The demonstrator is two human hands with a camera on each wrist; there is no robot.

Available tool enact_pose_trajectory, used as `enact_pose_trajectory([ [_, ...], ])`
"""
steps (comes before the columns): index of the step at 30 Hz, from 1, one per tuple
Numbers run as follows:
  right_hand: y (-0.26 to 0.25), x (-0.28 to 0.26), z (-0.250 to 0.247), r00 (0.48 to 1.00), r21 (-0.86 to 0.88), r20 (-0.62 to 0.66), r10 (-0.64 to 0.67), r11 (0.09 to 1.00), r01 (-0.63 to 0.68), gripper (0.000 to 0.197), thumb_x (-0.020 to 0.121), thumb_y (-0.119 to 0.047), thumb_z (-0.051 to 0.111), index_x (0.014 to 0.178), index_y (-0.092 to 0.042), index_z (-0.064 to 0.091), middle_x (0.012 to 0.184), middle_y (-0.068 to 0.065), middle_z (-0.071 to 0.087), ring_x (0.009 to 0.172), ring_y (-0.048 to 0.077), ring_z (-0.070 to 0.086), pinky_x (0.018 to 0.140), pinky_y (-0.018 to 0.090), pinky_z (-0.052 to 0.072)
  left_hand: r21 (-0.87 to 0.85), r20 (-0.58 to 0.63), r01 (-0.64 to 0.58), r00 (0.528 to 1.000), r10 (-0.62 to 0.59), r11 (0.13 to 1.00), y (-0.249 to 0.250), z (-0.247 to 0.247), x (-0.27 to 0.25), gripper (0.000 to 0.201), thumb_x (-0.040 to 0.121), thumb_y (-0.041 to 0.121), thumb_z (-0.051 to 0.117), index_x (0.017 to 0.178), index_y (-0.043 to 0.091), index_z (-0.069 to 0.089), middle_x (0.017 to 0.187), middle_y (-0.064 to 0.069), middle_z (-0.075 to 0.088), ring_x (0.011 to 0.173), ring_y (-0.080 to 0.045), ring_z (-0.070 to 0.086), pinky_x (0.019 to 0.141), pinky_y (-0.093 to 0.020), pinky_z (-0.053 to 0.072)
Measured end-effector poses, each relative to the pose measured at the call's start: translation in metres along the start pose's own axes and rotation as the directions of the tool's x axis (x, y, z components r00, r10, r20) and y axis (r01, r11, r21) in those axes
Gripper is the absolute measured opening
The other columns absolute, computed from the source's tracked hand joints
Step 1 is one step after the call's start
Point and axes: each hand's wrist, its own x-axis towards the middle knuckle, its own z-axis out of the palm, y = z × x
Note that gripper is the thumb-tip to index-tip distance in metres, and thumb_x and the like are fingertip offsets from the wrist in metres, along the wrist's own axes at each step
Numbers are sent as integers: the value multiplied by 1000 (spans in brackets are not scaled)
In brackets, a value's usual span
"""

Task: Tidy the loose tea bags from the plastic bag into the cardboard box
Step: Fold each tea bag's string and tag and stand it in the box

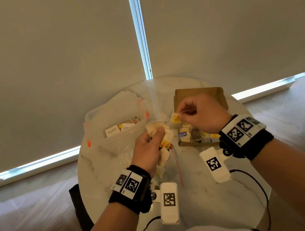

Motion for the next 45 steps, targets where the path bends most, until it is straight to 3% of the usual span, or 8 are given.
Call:
enact_pose_trajectory([
  [9, -11, 3, 14, 997, 111, 73, -39, 993, 30, 11, 86, -17, 73, 97, -18, 73, 84, -3, 70, 72, 3, 61, 66, 15, 48, 42, 53, 2, 999, -4, 999, -3, -1, 4, 21, 98, 24, 61, 95, 6, 71, 70, -14, 65, 56, -24, 61, 56, -33, 43],
  [14, -16, 3, 18, 980, 48, 73, -184, 982, 181, 14, 82, -33, 76, 96, -32, 75, 109, -12, 62, 99, -6, 54, 81, 7, 38, 64, 45, -7, 999, 4, 998, -1, 2, 2, 26, 98, 24, 61, 83, 4, 68, 68, -16, 62, 56, -26, 57, 49, -29, 43],
  [19, -24, 5, 13, 993, 232, -52, -105, 966, 114, 4, 87, -17, 71, 85, -19, 75, 85, -13, 70, 79, -5, 62, 72, 12, 47, 51, 111, 10, 994, -15, 999, 0, 4, -2, 16, 97, 14, 60, 95, 0, 68, 68, -5, 67, 59, -16, 63, 52, -24, 51],
  [26, -30, 6, -7, 979, 605, -195, 60, 793, 72, 16, 88, 0, 66, 81, -14, 72, 74, -2, 72, 76, 15, 69, 75, 32, 59, 35, 133, 23, 991, -27, 999, -1, -2, -4, 20, 96, 16, 61, 102, -1, 69, 78, -9, 68, 60, -15, 63, 52, -24, 51],
  [32, -21, 7, -16, 966, 654, -218, 138, 755, 39, 13, 88, -3, 67, 82, -13, 72, 84, 10, 71, 88, 32, 68, 84, 53, 57, -38, 195, 48, 980, -39, 998, 4, -3, -5, 53, 80, 46, 63, 104, -1, 67, 82, -16, 63, 59, -18, 59, 49, -26, 47],
  [35, -19, 4, -18, 965, 719, -218, 144, 692, 59, 11, 87, -1, 66, 83, -11, 70, 86, 13, 70, 87, 32, 68, 81, 50, 57, -95, 140, 140, 982, -126, 986, 6, -4, -2, 58, 88, 55, 53, 105, 1, 68, 82, -16, 67, 59, -20, 59, 49, -26, 47],
  [42, -22, -3, -28, 976, 915, -141, 167, 399, 64, 15, 92, 5, 51, 83, -4, 60, 81, 9, 66, 79, 24, 67, 68, 39, 58, -92, -24, 140, 989, -143, 986, 2, -12, 8, 35, 101, 30, 53, 98, -3, 64, 76, -17, 63, 55, -19, 55, 46, -25, 44],
  [45, -20, -4, -29, 976, 919, -137, 172, 389, 60, 17, 92, 5, 50, 81, -4, 59, 79, 9, 66, 79, 25, 67, 66, 39, 58, -87, -68, 131, 988, -137, 988, 4, -14, 8, 30, 98, 29, 59, 92, 1, 66, 71, -13, 61, 53, -17, 52, 46, -24, 41],
])
